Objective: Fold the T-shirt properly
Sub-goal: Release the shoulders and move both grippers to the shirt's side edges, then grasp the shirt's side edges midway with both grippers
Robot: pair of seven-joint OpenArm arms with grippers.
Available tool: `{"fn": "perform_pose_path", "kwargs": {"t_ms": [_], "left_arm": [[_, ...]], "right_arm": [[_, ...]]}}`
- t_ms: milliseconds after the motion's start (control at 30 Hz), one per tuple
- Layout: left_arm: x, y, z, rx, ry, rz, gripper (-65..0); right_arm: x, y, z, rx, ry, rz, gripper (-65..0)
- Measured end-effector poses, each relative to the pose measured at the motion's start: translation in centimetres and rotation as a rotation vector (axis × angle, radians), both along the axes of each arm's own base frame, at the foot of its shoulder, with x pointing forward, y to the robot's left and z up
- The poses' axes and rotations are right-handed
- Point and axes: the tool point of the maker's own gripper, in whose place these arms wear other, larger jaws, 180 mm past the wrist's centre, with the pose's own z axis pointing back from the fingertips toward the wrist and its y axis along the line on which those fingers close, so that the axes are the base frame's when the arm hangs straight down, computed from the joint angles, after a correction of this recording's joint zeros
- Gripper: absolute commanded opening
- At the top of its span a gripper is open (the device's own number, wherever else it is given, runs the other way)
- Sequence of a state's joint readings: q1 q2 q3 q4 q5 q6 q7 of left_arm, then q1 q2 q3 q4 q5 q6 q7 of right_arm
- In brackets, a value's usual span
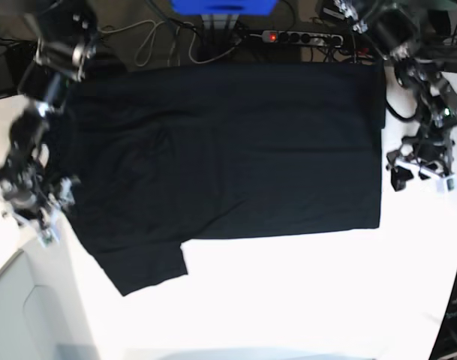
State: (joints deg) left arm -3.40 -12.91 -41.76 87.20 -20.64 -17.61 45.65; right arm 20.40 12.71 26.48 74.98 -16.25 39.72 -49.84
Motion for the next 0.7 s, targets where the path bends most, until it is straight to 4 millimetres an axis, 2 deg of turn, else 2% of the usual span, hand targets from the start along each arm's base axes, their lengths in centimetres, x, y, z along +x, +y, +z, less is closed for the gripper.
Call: {"fn": "perform_pose_path", "kwargs": {"t_ms": [133, 200, 267, 367, 467, 600, 700], "left_arm": [[3.6, 0.8, -1.8, -0.017, -0.003, -0.029, -20.8], [5.3, 0.7, -3.0, -0.035, 0.007, -0.045, -20.8], [6.6, 0.0, -4.1, -0.058, 0.009, -0.066, -20.8], [8.2, -0.5, -5.2, -0.074, 0.01, -0.085, -20.8], [9.3, -0.2, -5.6, -0.066, 0.001, -0.08, -20.8], [10.3, -1.0, -6.4, -0.067, -0.002, -0.103, -20.8], [10.9, -1.3, -6.6, -0.075, -0.016, -0.101, -20.8]], "right_arm": [[5.2, 2.3, -0.9, 0.169, -0.026, 0.016, -24.5], [7.1, 3.9, -1.0, 0.269, -0.073, 0.032, -24.5], [8.1, 5.0, -1.6, 0.339, -0.097, 0.02, -24.5], [8.9, 5.1, -2.1, 0.39, -0.135, -0.02, -24.5], [9.6, 3.1, -2.1, 0.364, -0.209, -0.124, -24.5], [10.0, 2.1, -1.9, 0.356, -0.283, -0.197, -24.4], [9.2, 2.3, -3.7, 0.372, -0.248, -0.22, -24.4]]}}
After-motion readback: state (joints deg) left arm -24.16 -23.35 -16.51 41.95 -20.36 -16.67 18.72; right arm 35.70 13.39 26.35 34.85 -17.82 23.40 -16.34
